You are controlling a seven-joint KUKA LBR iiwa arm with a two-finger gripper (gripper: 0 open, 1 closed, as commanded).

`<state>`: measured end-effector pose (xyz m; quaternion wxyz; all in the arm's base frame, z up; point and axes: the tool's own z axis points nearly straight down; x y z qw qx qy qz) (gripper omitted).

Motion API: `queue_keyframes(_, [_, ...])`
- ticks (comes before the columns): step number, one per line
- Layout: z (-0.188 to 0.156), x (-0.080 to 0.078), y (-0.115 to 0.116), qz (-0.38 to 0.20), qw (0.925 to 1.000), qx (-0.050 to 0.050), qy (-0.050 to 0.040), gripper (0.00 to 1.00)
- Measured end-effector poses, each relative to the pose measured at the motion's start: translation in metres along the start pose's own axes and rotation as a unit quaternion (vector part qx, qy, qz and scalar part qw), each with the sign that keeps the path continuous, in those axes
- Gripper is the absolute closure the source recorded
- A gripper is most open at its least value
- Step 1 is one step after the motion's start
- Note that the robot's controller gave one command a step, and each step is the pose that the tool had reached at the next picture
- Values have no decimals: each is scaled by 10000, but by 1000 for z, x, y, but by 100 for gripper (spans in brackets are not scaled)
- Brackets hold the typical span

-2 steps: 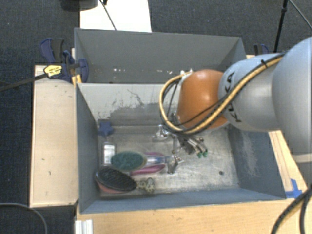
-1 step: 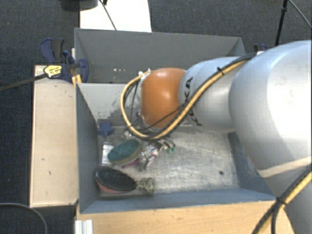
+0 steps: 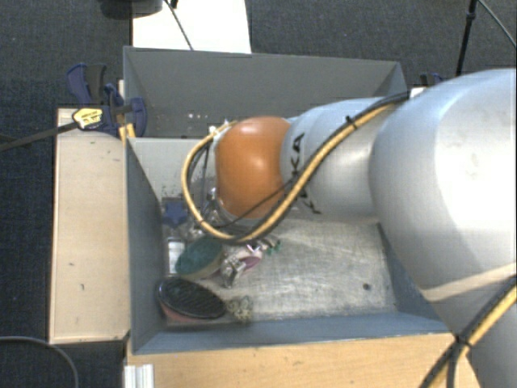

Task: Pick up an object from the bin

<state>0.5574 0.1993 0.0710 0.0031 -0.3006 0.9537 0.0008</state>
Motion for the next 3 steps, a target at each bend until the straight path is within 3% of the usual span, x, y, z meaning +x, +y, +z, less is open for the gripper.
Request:
queue_keyframes(1, [-2, -1, -2, 8, 10000, 13, -17, 100])
queue_keyframes(2, [-27, -2, -2, 20, 10000, 3, 6, 100])
queue_keyframes(3, [-74, -3, -3, 35, 10000, 6, -4, 100])
